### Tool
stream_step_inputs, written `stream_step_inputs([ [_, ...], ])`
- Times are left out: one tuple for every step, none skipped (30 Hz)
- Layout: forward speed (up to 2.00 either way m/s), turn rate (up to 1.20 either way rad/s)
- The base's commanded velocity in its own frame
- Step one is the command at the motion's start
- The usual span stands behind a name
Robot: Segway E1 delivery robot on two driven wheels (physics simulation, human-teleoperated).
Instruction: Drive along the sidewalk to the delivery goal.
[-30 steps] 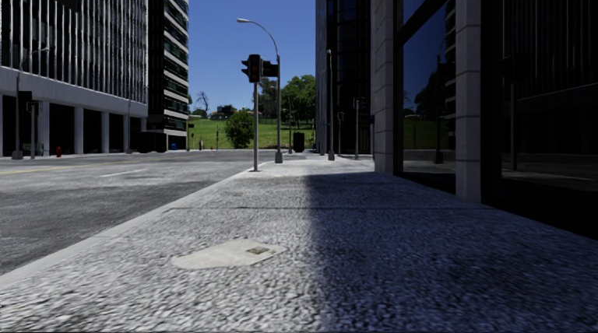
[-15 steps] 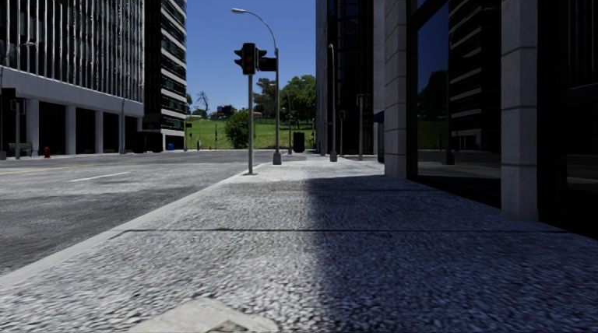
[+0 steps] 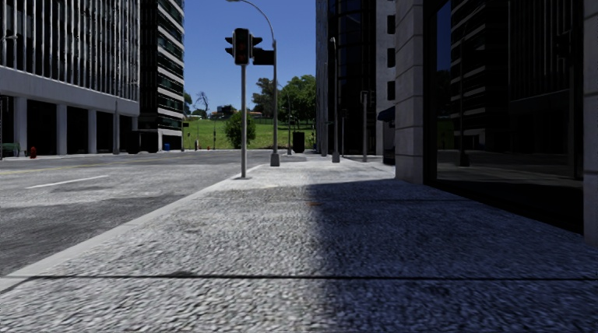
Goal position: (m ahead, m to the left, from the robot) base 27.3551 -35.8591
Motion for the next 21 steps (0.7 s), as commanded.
stream_step_inputs([
  [2.0,0.0],
  [2.0,0.0],
  [2.0,0.0],
  [2.0,0.0],
  [2.0,0.0],
  [2.0,0.0],
  [2.0,0.0],
  [2.0,0.0],
  [2.0,-0.08],
  [2.0,-0.19],
  [2.0,-0.23],
  [2.0,-0.23],
  [2.0,-0.24],
  [2.0,-0.25],
  [2.0,-0.25],
  [2.0,-0.25],
  [2.0,-0.25],
  [2.0,-0.25],
  [2.0,-0.25],
  [2.0,-0.25],
  [2.0,-0.25],
])
